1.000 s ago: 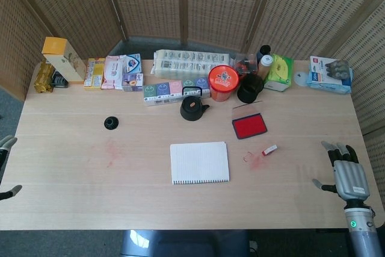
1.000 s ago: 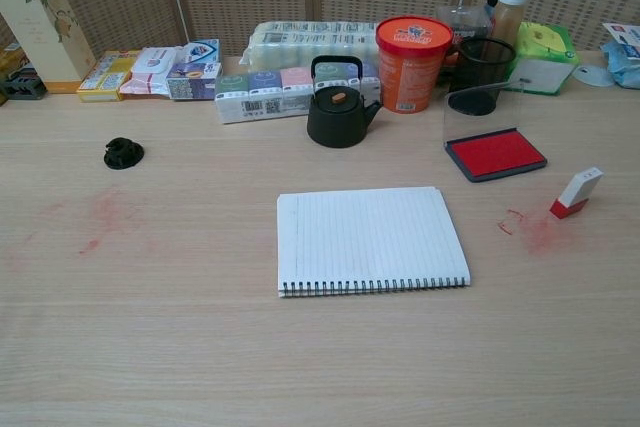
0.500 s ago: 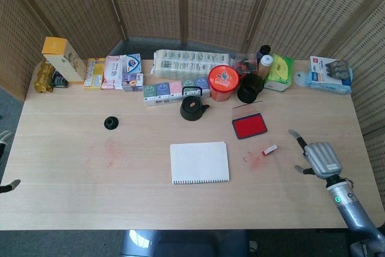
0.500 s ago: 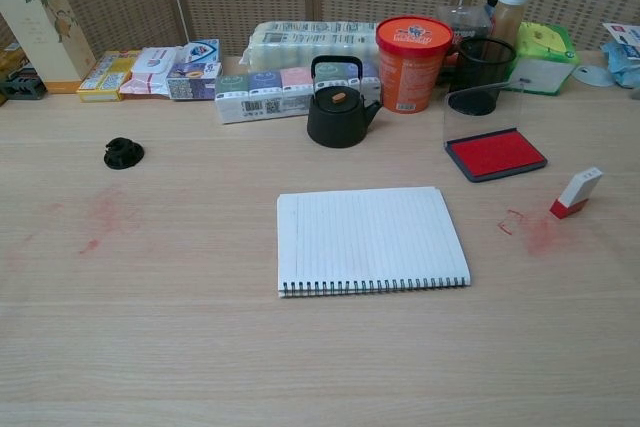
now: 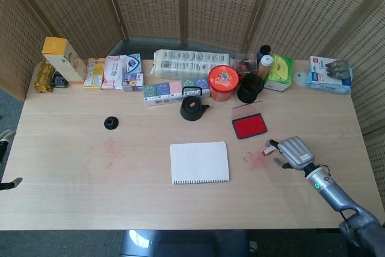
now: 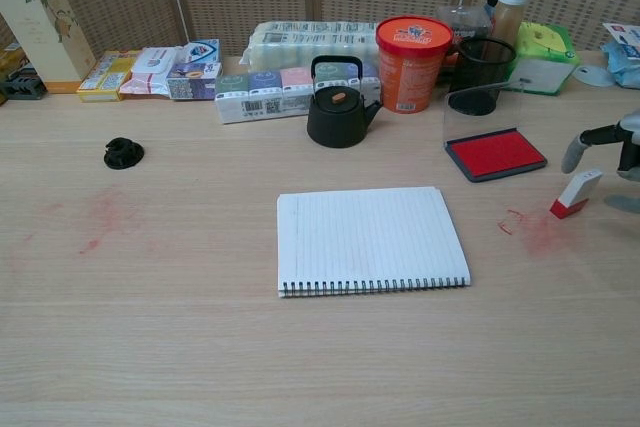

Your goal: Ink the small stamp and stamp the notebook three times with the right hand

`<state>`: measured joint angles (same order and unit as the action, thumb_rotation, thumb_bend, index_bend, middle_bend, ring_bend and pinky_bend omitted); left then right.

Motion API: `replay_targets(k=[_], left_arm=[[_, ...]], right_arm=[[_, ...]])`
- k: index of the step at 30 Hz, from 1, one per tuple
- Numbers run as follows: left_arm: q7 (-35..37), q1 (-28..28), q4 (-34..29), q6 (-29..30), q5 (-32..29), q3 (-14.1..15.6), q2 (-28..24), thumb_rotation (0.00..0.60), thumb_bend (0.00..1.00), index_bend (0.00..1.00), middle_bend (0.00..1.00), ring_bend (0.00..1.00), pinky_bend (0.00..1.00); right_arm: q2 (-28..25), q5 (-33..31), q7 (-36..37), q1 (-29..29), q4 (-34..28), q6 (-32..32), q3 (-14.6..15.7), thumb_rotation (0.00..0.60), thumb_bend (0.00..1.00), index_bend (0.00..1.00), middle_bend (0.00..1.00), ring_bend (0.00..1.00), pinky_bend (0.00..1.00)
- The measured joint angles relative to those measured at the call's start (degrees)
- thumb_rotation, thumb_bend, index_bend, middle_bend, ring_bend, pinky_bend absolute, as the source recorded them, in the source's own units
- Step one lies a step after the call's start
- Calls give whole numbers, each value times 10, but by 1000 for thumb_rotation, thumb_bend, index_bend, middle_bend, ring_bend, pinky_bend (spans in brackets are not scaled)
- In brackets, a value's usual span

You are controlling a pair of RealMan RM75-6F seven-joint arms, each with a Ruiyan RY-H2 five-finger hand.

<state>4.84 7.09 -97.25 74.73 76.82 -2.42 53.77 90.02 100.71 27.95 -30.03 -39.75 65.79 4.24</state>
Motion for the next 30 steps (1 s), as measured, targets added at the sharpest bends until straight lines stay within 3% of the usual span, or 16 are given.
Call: replay_targets(k=[17,30], left_arm=[[-24,10,-2,-22,-25,-4,7,600,0,0,0,0,57],[-36,11,-5,-23,-27,-3,10,600,0,0,0,0,57]], right_arm=[[56,-3,39,-15,96,17,17,600,442,389,1000,1000,1000],[62,-11,51,-16,126,14,27,600,453,445,1000,1000,1000]])
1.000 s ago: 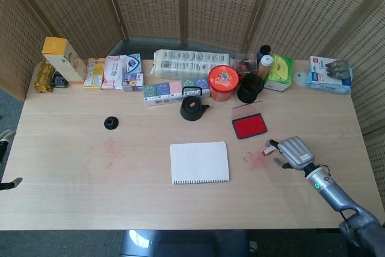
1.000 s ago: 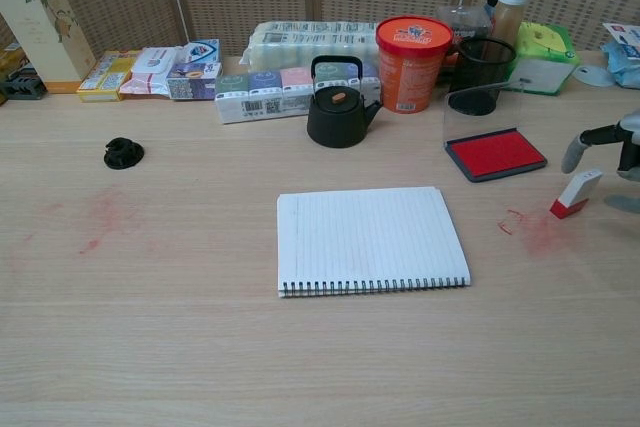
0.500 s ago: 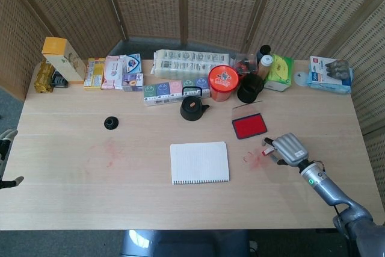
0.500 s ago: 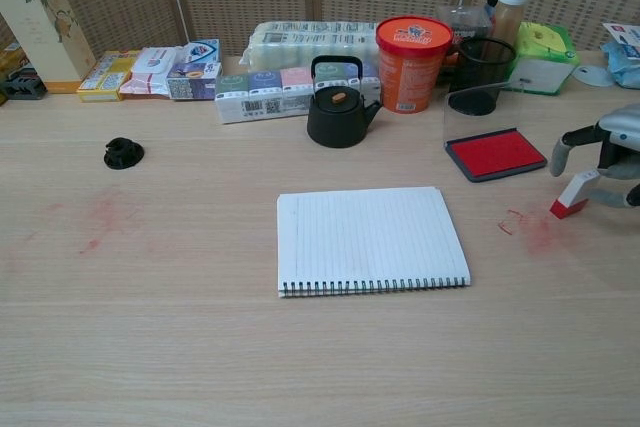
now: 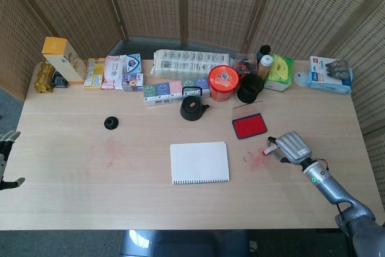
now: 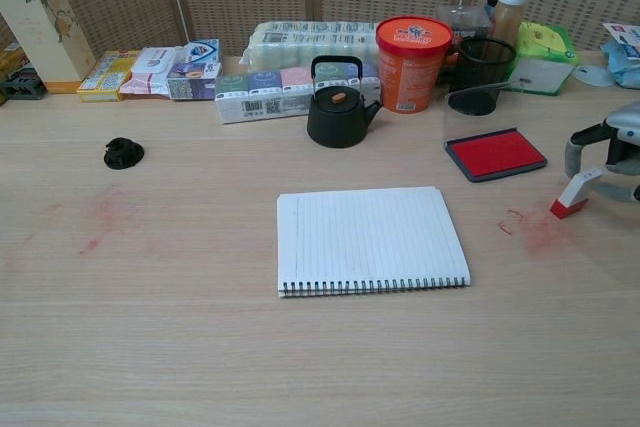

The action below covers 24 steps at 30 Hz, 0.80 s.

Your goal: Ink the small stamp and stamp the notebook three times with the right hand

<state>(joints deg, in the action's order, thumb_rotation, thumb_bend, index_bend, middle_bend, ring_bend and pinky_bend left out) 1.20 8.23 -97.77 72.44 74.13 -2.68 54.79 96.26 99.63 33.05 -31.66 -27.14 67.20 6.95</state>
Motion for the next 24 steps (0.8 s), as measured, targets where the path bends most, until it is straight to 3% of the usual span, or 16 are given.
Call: replay_targets(k=[24], left_arm=[[0,2,-1,-2,-2,0,-1,600,0,0,0,0,57]], right_arm=[[18,-15,20,-2,10,-10,4,600,494,551,1000,1000,1000]])
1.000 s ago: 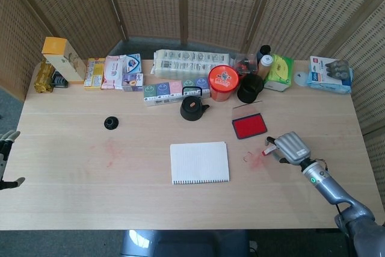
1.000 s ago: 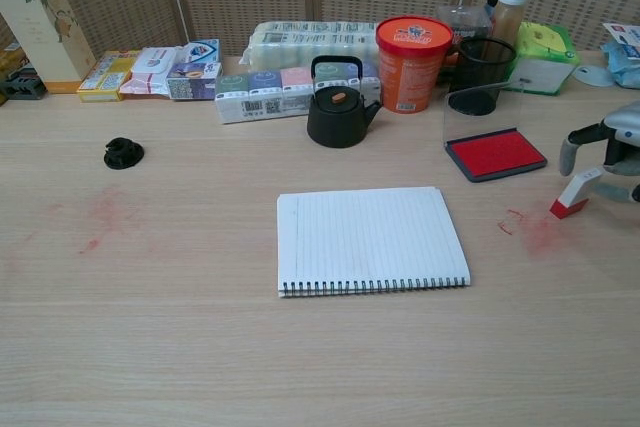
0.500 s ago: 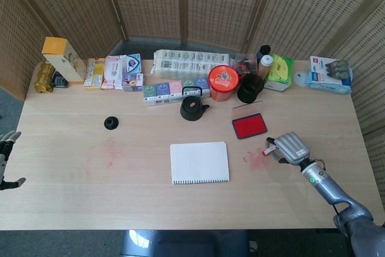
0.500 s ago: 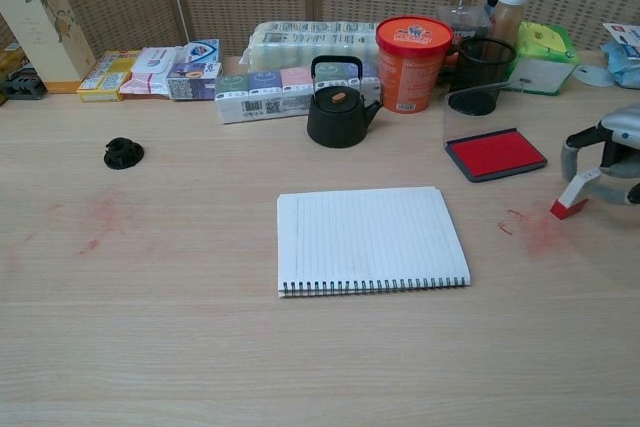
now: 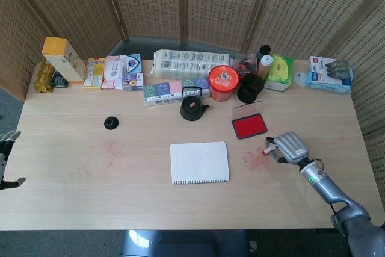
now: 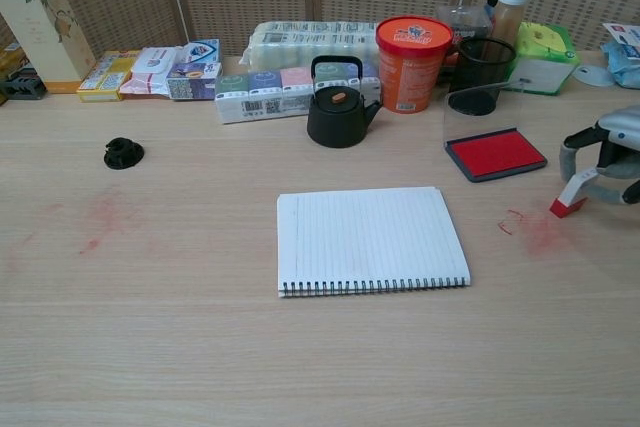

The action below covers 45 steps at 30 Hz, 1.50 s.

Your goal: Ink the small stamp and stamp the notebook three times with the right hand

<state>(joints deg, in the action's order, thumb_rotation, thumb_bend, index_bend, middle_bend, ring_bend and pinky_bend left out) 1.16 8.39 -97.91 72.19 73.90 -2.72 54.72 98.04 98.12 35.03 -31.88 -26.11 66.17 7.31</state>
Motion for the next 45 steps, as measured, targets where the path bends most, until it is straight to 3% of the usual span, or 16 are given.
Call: replay_targets(k=[25,45], left_arm=[[-10,1,-2,-1,1,2,2,600,0,0,0,0,57],[-5,3,-1,-5,-1,2,0,600,0,0,0,0,57]], right_arm=[[-9,-12,-4,-6,-13,17,-11,600,549,617,1000,1000,1000],[-5,-51,-89,-81,-67,-45,-68,600,557,619,1000,1000,1000]])
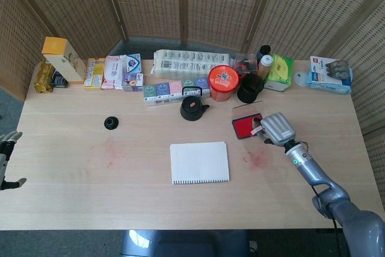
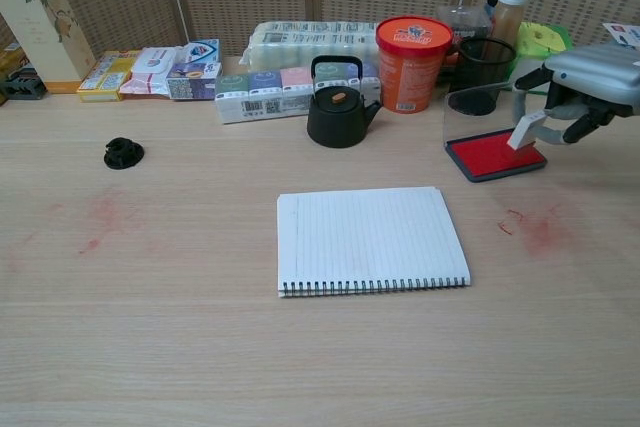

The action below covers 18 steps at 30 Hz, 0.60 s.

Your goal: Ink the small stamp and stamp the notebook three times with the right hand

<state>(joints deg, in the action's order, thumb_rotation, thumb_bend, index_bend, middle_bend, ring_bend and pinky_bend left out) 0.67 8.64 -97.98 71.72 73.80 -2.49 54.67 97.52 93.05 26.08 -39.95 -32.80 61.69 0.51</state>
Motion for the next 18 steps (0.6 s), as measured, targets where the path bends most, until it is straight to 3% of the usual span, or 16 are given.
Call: replay_targets(k=[18], left_arm=[[-9,5,2,-11,-20,-4,3,600,0,0,0,0,57]], right_arm=[[61,-37,-30,-65,45,-102,-30,600,560,621,1000,1000,1000]])
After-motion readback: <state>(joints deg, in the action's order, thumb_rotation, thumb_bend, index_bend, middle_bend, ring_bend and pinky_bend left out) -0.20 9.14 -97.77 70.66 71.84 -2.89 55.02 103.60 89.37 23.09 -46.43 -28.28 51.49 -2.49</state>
